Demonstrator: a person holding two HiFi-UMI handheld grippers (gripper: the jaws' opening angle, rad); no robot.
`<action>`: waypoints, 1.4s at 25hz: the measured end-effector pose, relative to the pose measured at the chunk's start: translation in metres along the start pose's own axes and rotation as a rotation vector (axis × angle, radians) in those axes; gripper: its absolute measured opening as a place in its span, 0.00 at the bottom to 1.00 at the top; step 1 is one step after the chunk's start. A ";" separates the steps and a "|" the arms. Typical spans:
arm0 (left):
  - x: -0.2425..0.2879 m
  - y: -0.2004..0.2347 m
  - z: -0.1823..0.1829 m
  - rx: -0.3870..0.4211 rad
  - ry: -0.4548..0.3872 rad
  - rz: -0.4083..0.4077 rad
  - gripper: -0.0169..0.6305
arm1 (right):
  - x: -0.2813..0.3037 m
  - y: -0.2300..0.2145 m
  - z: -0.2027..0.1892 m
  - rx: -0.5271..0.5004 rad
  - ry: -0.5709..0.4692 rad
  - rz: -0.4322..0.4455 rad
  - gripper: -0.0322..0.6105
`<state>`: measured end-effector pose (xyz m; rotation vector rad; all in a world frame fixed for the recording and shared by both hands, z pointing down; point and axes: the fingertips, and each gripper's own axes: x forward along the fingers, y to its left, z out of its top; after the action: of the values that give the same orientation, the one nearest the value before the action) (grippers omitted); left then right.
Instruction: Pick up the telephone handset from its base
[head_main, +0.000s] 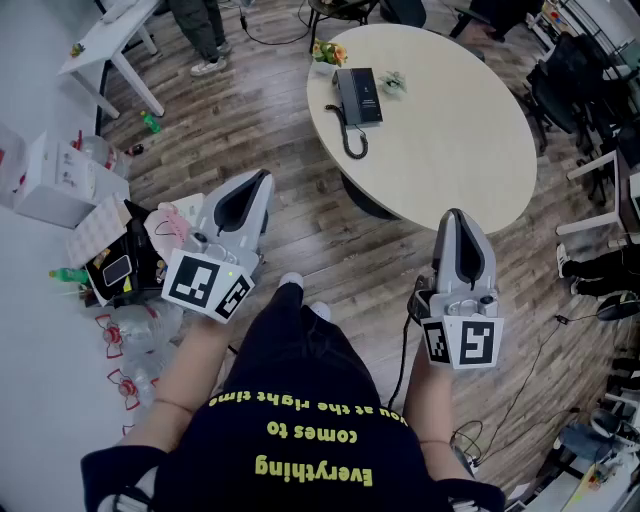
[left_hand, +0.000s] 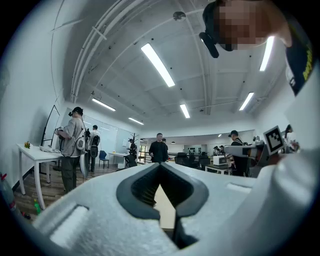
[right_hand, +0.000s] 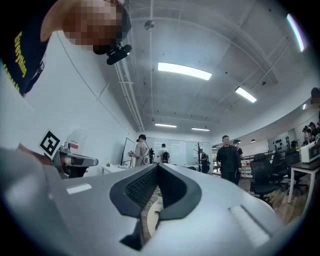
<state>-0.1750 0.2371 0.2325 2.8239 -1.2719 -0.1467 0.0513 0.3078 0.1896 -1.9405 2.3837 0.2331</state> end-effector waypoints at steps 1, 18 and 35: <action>-0.001 -0.004 0.001 0.003 0.000 0.000 0.03 | -0.004 -0.001 0.001 0.001 -0.001 0.000 0.07; -0.007 -0.026 0.004 0.000 0.001 0.032 0.14 | -0.024 -0.006 -0.006 0.081 0.029 0.023 0.15; 0.078 0.036 -0.007 -0.034 0.036 0.002 0.48 | 0.069 -0.024 -0.026 0.084 0.067 0.005 0.42</action>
<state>-0.1497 0.1547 0.2364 2.7834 -1.2534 -0.1162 0.0622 0.2320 0.2033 -1.9357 2.3969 0.0678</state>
